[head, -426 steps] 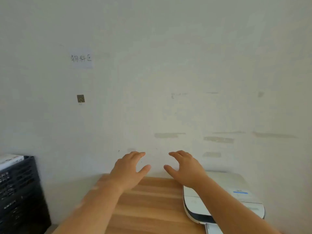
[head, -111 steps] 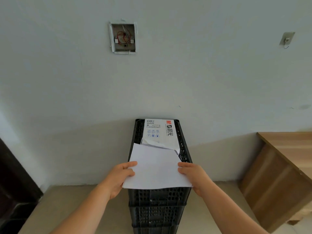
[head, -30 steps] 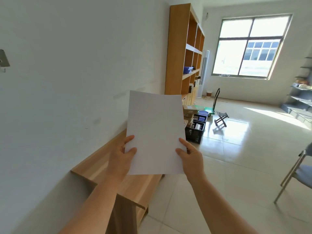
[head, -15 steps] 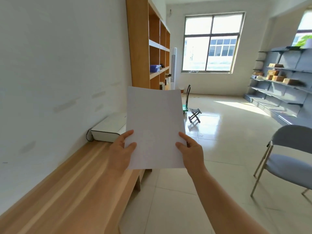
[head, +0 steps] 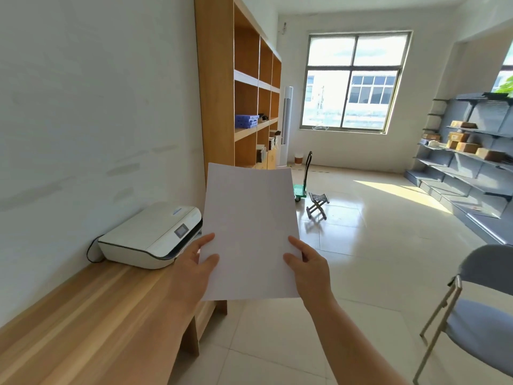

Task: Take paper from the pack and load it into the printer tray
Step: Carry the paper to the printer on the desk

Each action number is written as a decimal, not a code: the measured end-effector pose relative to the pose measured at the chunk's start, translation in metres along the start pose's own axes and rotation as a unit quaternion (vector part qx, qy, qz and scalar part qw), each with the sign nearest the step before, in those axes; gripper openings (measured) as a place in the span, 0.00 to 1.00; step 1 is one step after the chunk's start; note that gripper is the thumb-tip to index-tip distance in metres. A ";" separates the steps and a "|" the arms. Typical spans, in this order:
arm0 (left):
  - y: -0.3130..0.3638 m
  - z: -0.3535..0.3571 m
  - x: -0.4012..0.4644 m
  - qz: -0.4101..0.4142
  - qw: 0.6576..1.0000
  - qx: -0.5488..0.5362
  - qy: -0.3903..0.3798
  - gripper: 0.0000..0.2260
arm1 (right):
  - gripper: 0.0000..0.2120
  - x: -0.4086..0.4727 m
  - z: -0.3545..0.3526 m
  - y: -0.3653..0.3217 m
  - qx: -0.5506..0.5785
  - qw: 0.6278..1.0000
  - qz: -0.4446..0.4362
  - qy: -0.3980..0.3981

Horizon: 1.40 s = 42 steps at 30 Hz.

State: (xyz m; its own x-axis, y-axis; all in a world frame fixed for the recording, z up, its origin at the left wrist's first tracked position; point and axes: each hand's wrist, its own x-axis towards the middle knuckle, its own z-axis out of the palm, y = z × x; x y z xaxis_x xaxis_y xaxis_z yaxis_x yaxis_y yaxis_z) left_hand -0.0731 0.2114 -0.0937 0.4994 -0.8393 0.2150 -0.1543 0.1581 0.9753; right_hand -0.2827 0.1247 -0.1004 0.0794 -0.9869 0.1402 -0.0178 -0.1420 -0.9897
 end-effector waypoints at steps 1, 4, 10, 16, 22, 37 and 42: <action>-0.003 0.006 0.015 0.000 1.000 -0.005 0.002 0.17 | 0.19 0.017 0.002 0.003 0.000 1.000 0.004 -0.002; -0.013 0.025 0.063 0.011 1.000 -0.014 0.007 0.17 | 0.19 0.070 0.010 0.011 0.000 1.000 0.007 -0.011; -0.039 0.055 0.165 0.011 1.000 -0.008 0.017 0.17 | 0.19 0.173 0.032 0.021 -0.008 1.000 0.015 -0.009; -0.063 0.083 0.245 -0.014 0.999 -0.013 0.027 0.17 | 0.20 0.263 0.048 0.037 -0.011 0.999 0.024 -0.023; -0.083 0.097 0.311 -0.029 0.996 0.029 0.076 0.17 | 0.20 0.355 0.072 0.060 -0.024 0.996 0.016 -0.080; -0.118 0.128 0.392 -0.066 0.934 0.108 0.333 0.17 | 0.16 0.536 0.164 0.092 -0.057 0.933 0.024 -0.353; -0.136 0.104 0.406 -0.097 0.903 0.117 0.402 0.18 | 0.17 0.553 0.219 0.108 -0.063 0.903 0.052 -0.422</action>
State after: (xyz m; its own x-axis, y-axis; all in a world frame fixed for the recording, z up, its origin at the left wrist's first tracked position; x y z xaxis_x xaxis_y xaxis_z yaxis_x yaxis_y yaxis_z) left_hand 0.0616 -0.2050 -0.1447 0.9795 -0.1749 0.1001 -0.1260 -0.1438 0.9816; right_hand -0.0227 -0.4196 -0.1360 0.8015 -0.5930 -0.0773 -0.1771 -0.1119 -0.9778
